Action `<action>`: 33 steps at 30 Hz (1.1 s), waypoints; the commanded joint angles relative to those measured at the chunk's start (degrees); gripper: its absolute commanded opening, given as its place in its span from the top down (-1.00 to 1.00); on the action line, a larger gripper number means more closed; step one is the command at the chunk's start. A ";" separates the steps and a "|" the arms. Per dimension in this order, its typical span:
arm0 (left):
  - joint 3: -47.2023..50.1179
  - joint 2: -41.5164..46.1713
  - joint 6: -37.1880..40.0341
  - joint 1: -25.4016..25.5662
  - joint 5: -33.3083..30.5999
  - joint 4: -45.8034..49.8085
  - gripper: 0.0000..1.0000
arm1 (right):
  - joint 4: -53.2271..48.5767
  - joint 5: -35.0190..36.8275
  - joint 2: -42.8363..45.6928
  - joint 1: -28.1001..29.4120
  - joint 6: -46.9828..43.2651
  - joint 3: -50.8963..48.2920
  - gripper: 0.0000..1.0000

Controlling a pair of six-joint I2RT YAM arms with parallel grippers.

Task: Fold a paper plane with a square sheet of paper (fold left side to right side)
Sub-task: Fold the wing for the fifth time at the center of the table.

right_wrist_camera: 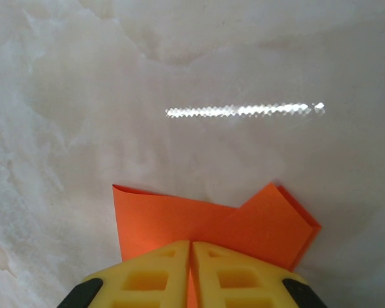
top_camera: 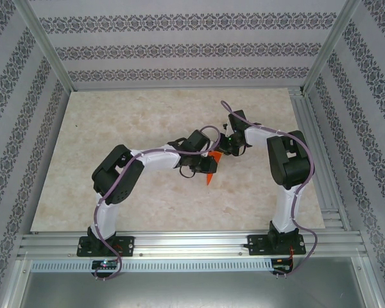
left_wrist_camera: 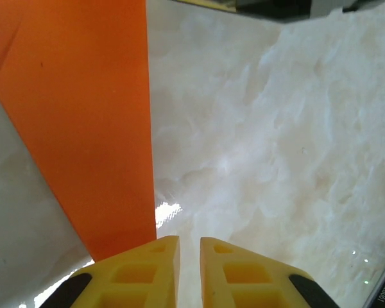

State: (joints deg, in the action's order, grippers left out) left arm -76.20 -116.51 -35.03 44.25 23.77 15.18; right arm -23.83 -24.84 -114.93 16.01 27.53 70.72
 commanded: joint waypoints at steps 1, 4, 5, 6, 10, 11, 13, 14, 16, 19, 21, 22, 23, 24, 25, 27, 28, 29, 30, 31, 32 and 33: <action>-2.79 -2.44 1.75 -0.66 1.97 -0.04 0.64 | -1.83 3.76 -1.53 0.01 -0.16 -2.30 0.76; -4.32 -4.17 2.37 -0.74 2.61 0.07 0.65 | -1.74 3.67 -1.56 0.10 -0.02 -2.34 0.76; -4.67 -4.78 2.48 -0.74 2.70 0.03 0.65 | -1.77 3.66 -1.61 0.09 -0.02 -2.27 0.76; -4.82 -5.26 2.51 -0.80 2.62 0.03 0.64 | -1.83 3.66 -1.61 0.12 0.03 -2.25 0.76; -4.78 -6.18 2.42 -1.09 1.54 -0.04 0.65 | -2.00 3.81 -1.69 0.17 -0.02 -2.03 0.76; -4.52 -6.18 2.65 -1.10 0.91 0.24 0.65 | -2.11 3.89 -1.78 0.22 -0.06 -1.99 0.76; -3.43 -5.92 2.70 -1.10 0.66 0.32 0.65 | -2.27 4.09 -1.74 0.21 -0.10 -1.90 0.76; -2.31 -5.57 2.45 -1.05 0.68 -0.02 0.65 | -2.43 4.18 -1.75 0.16 -0.24 -1.81 0.76; 0.63 -4.69 1.84 -1.01 1.07 -1.42 0.65 | -2.74 4.44 -1.87 0.17 -0.25 -1.47 0.76; 5.17 -2.89 1.27 -0.92 0.52 -2.70 0.65 | -2.95 4.72 -2.11 0.17 -0.29 -1.07 0.76; 8.58 -1.44 0.49 -0.74 0.51 -4.32 0.65 | -3.13 4.71 -2.31 0.21 -0.28 -0.86 0.76; 9.92 -0.83 0.03 -0.70 0.74 -5.25 0.65 | -3.15 4.71 -2.40 0.17 -0.28 -0.69 0.76; 11.17 -0.33 -0.34 -0.49 1.05 -6.08 0.66 | -3.30 4.75 -2.56 0.17 -0.41 -0.59 0.76; 11.97 0.15 -0.45 -0.19 1.13 -6.25 0.66 | -3.45 4.88 -2.66 0.23 -0.48 -0.49 0.76; 12.45 0.50 -0.25 0.27 0.95 -6.05 0.65 | -3.50 5.05 -2.66 0.16 -0.54 -0.49 0.76; 12.66 1.08 0.36 1.23 -0.17 -4.31 0.66 | -3.92 5.39 -2.74 0.16 -0.69 -0.32 0.76; 12.66 1.33 0.82 1.72 -0.80 -2.98 0.66 | -4.07 5.43 -2.80 0.16 -0.75 -0.32 0.76; 12.79 1.51 1.05 2.12 -1.16 -2.14 0.66 | -4.11 5.42 -2.74 0.17 -0.80 -0.32 0.76; 13.27 1.98 1.17 2.47 -1.43 -1.68 0.66 | -4.20 5.50 -2.71 0.17 -0.89 -0.40 0.76; 14.06 2.49 1.05 2.75 -1.46 -1.64 0.66 | -4.20 5.63 -2.75 0.17 -0.94 -0.41 0.76; 14.82 2.97 0.79 2.94 -1.46 -1.73 0.66 | -4.40 5.75 -2.84 0.16 -0.95 -0.32 0.76; 15.73 3.55 0.58 3.11 -1.51 -1.70 0.65 | -4.54 5.93 -3.00 0.16 -1.06 -0.21 0.76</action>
State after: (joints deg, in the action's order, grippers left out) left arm -64.49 -113.82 -34.09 45.04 20.99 3.20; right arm -25.80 -25.08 -114.93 16.43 27.33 71.11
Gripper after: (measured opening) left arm 0.172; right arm 0.119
